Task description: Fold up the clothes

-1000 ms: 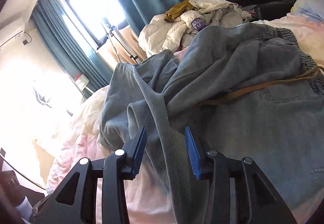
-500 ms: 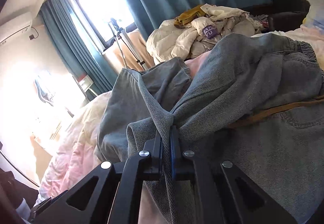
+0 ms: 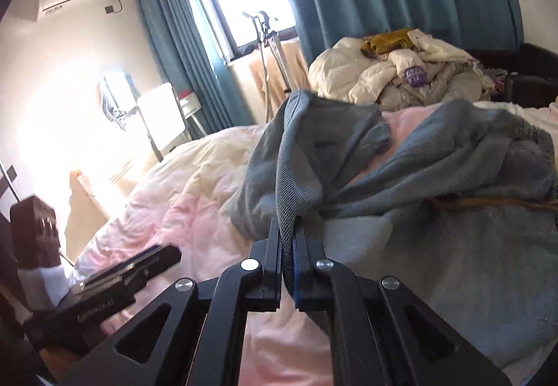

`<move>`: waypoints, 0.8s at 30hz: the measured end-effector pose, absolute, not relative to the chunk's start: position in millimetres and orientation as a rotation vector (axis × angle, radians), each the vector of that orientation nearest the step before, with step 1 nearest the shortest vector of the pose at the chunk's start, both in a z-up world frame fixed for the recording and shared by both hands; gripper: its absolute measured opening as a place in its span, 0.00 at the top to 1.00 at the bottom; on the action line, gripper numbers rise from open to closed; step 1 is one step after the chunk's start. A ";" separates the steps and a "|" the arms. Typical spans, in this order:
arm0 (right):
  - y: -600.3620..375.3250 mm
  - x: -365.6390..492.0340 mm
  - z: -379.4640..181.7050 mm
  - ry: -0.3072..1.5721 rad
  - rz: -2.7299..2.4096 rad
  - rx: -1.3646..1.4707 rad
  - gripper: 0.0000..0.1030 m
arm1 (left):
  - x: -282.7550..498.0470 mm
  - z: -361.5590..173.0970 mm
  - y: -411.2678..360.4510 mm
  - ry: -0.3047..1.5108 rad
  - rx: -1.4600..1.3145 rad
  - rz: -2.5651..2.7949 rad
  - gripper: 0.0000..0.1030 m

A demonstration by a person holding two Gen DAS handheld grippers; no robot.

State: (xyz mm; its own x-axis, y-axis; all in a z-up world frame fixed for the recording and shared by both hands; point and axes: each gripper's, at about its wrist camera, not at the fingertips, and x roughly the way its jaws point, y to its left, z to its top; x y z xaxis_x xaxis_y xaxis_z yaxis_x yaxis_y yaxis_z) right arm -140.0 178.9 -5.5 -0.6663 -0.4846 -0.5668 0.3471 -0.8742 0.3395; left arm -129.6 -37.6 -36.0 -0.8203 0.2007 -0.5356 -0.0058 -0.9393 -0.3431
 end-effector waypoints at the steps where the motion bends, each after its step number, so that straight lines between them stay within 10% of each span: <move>1: 173.9 -132.4 -12.5 -0.285 -2.469 0.977 0.97 | -126.7 -32.7 -38.5 -0.502 -0.878 2.859 0.53; 14: 204.9 -121.2 -111.6 -0.829 -2.156 1.489 0.93 | -119.0 -47.6 -14.9 -0.324 -0.938 2.822 0.53; 24: 247.1 -124.4 -57.6 -0.629 -2.481 1.361 0.73 | -127.5 -53.9 26.5 -0.071 -0.992 2.862 0.53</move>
State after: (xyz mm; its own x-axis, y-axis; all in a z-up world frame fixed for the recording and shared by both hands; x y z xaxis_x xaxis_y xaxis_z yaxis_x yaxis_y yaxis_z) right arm -124.4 247.1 -57.6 -0.5366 -0.4063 -0.7396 0.0049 -0.8779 0.4788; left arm -127.5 26.5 -53.9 -0.7801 0.1212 -0.6138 -0.0905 -0.9926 -0.0810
